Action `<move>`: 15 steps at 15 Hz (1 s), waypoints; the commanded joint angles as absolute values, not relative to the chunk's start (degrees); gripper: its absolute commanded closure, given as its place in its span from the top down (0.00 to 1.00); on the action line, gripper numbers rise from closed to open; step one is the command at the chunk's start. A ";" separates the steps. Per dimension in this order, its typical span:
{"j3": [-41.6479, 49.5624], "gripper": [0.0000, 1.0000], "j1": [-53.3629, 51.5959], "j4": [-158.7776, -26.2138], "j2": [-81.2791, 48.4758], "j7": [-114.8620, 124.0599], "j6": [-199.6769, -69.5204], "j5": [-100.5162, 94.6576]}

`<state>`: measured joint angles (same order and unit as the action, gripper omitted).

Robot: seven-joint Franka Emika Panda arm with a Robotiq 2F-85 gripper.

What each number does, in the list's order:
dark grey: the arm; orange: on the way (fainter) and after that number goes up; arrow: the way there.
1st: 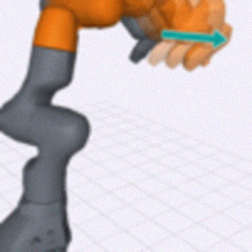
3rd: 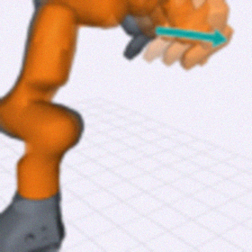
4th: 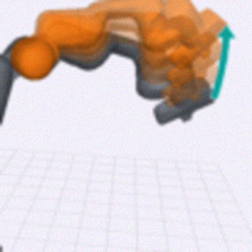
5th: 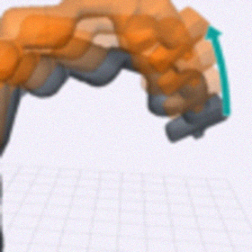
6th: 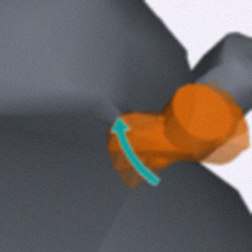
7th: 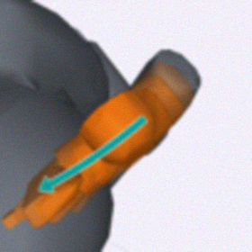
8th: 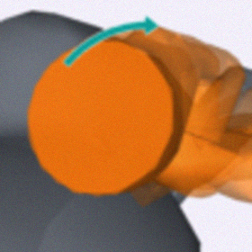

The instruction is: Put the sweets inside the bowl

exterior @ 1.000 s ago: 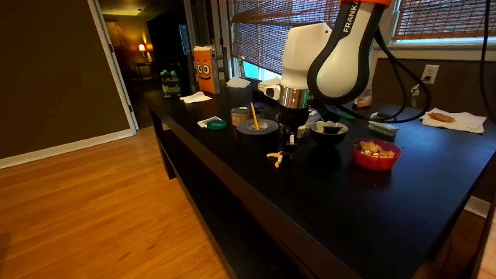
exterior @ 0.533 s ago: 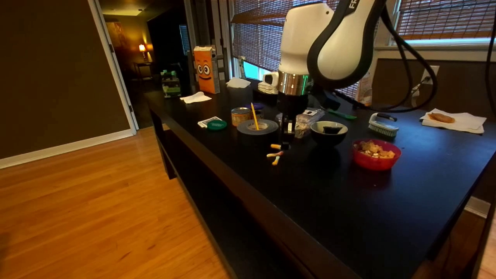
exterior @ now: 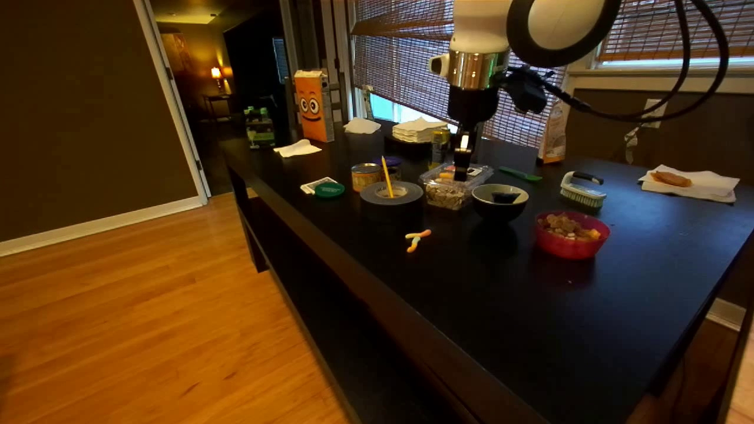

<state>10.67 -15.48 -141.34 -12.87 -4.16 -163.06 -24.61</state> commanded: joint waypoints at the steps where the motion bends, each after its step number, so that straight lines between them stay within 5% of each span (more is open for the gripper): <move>1: 17.17 0.01 -18.10 -143.72 -7.17 5.73 -156.44 -33.08; 8: 9.59 0.01 -7.12 -142.76 -8.06 9.31 -147.09 -36.66; 9: 9.27 0.30 -6.56 -142.64 -8.30 9.84 -147.08 -37.51; 15: 4.42 0.65 -5.60 -143.91 -7.22 6.27 -150.04 -34.02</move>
<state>7.85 -6.37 -142.43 -8.60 7.83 -148.64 -35.60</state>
